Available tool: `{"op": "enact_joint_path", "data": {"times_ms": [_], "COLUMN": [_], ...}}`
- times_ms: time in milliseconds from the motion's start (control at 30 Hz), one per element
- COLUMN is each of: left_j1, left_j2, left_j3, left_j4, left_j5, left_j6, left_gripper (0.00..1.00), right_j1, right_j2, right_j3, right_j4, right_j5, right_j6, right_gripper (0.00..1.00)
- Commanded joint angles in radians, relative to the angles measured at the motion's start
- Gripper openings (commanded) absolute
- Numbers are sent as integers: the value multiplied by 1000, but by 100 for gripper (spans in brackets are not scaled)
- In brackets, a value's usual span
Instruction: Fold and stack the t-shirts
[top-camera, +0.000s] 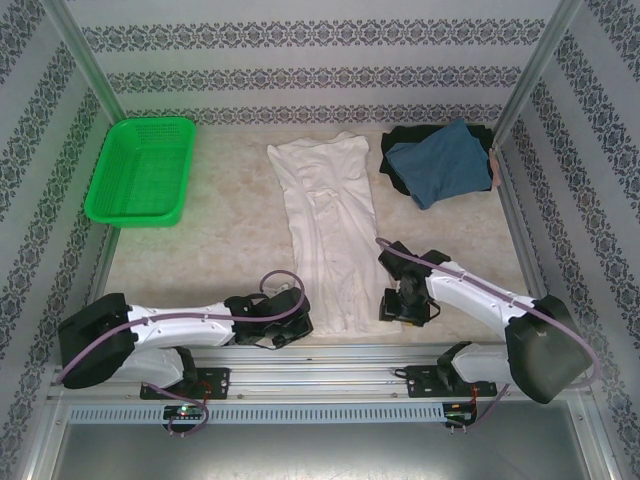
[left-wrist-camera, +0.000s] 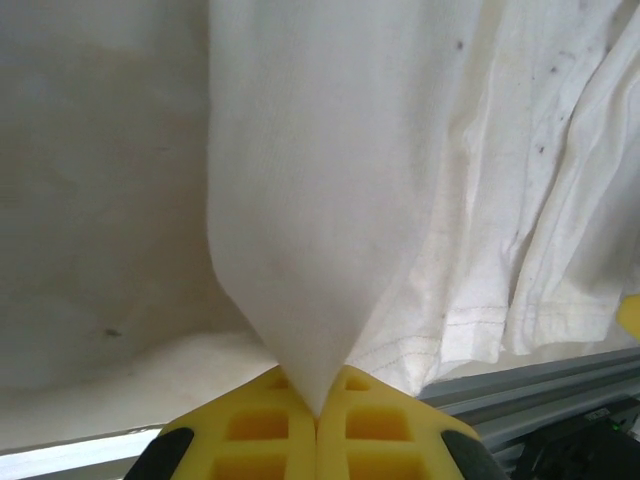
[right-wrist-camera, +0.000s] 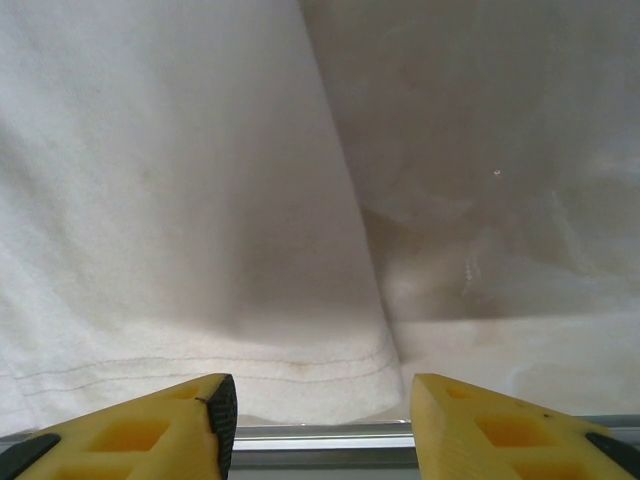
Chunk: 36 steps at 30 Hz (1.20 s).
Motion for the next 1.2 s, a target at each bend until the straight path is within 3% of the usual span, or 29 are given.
{"op": "enact_joint_path", "data": {"times_ms": [0, 267, 467, 567, 633, 733, 1000, 1167], "left_j1": [-10, -10, -11, -11, -11, -11, -17, -56], "left_j2": [-43, -66, -88, -117, -144, -181, -190, -221], "left_j3": [-22, -44, -64, -71, -77, -93, -66, -50], "left_j4": [-69, -59, -50, -66, -86, -95, -146, -239], "left_j5": [-39, -44, -40, -46, -55, -62, -35, -49], "left_j6": [-13, -18, -20, -16, -11, -8, 24, -27], "left_gripper": [1, 1, 0, 0, 0, 0, 0, 0], "right_j1": [38, 69, 73, 67, 62, 58, 118, 172], "right_j2": [24, 49, 43, 16, -16, -65, -135, -194], "right_j3": [-4, -50, -107, -94, -89, -86, -72, -97], "right_j4": [-2, 81, 187, 197, 195, 177, 105, 62], "right_j5": [32, 16, 9, 31, 40, 35, -18, -36], "right_j6": [42, 96, 150, 149, 146, 147, 188, 247], "right_gripper": [51, 50, 41, 26, 10, 0, 0, 0]}}
